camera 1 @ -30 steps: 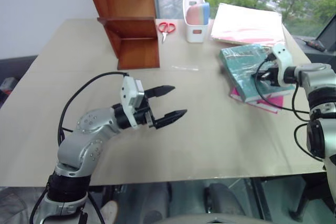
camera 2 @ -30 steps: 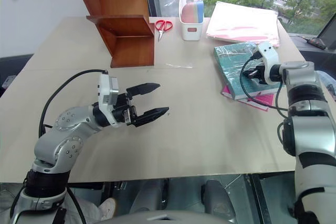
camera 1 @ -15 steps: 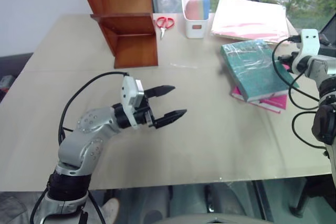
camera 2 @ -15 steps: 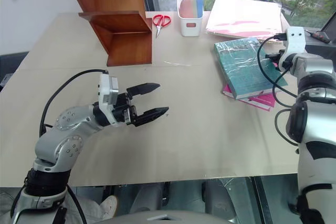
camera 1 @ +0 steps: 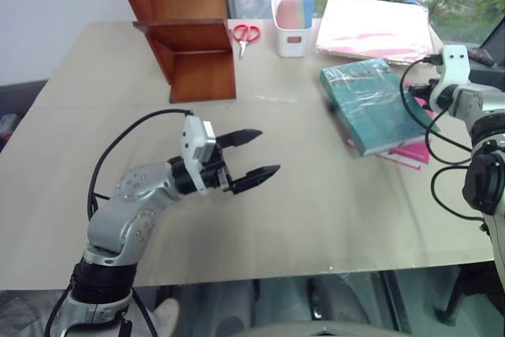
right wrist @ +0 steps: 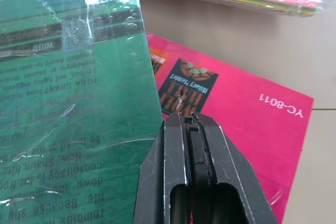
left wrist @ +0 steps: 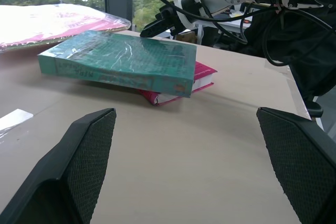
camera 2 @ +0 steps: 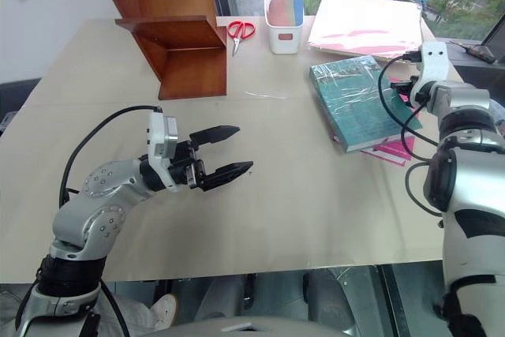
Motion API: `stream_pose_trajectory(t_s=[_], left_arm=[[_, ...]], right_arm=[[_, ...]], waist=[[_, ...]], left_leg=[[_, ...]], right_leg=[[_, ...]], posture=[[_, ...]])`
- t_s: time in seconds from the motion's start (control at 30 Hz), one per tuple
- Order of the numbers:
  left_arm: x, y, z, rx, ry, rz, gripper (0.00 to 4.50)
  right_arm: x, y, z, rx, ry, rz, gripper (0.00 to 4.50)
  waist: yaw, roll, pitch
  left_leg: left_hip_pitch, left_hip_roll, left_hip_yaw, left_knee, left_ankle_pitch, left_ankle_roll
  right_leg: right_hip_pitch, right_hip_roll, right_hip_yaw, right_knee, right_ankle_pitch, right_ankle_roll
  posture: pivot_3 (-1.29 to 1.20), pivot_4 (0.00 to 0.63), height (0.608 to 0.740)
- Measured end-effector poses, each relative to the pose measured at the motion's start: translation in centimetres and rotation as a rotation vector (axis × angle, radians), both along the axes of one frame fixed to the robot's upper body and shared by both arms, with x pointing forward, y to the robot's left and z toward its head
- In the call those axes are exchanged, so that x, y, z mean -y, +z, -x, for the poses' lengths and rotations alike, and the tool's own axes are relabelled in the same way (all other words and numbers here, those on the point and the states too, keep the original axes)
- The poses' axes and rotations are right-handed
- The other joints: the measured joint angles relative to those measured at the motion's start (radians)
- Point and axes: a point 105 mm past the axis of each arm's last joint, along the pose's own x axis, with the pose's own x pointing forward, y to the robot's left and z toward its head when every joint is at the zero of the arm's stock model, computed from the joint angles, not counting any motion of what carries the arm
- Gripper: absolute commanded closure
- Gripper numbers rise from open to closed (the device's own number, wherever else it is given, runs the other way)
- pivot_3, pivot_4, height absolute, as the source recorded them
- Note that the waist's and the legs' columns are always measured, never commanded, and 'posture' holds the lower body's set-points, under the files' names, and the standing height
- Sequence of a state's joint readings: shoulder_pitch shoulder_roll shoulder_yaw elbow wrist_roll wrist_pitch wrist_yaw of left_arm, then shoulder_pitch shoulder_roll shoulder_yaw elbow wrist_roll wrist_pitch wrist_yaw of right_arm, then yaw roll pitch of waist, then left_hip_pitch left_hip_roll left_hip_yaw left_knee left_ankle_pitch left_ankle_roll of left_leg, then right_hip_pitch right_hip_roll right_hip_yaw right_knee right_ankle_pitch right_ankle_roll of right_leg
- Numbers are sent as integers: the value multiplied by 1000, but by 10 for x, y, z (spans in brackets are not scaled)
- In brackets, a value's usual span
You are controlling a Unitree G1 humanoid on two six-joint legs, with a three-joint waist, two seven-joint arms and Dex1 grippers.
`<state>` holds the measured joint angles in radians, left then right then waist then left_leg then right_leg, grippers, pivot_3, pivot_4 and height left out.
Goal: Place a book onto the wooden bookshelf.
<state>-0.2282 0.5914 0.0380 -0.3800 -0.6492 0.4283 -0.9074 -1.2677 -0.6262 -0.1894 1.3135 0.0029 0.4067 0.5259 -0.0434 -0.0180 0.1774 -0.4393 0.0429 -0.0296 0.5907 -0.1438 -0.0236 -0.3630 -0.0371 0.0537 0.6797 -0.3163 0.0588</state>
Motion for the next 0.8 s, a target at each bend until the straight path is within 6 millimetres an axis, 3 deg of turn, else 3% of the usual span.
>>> stream_pose_trajectory(t_s=[0.13, 0.2, 0.3, 0.4, 0.63, 0.8], left_arm=[[0, 0, 0, 0, 0, 1, 0], [0, 0, 0, -2, 0, 0, 0], [-1, -1, 1, -3, 1, -2, 0], [-1, -1, 1, -4, 0, -3, 0], [-1, 1, 0, 0, -3, -8, 0], [0, 2, 0, 4, -4, -10, 0]], right_arm=[[8, 3, 3, 3, -11, -10, 4350], [22, 10, 6, 28, -61, -30, 4350], [60, 25, 17, 85, -222, -63, 4350], [77, 29, 24, 107, -298, -100, 4350], [76, -18, 34, -14, -319, -230, 4350], [66, -32, 34, -46, -297, -307, 4350]], waist=[[2, 1, 1], [6, 3, 2], [12, 4, 3], [4, 4, 3], [-1, 5, 4], [1, 5, 4]], left_leg=[[0, 0, 0, 0, 0, 0], [0, 0, 0, 0, 0, 0], [-1, 0, 0, 0, 0, 0], [-1, 0, 0, 0, 0, 0], [0, 0, 2, 0, 0, 0], [0, 0, 2, 0, 0, 0]], right_leg=[[0, 0, 0, 0, 0, 0], [0, 0, 0, -1, 0, 0], [0, 0, 0, -1, 0, 0], [0, 0, 0, -1, 0, 0], [0, 0, 2, 0, 0, 0], [0, 0, 2, -1, 0, 0]], posture=[[0, 150, 740], [0, 150, 740], [0, 150, 740], [0, 150, 740], [0, 150, 740], [0, 150, 740]])
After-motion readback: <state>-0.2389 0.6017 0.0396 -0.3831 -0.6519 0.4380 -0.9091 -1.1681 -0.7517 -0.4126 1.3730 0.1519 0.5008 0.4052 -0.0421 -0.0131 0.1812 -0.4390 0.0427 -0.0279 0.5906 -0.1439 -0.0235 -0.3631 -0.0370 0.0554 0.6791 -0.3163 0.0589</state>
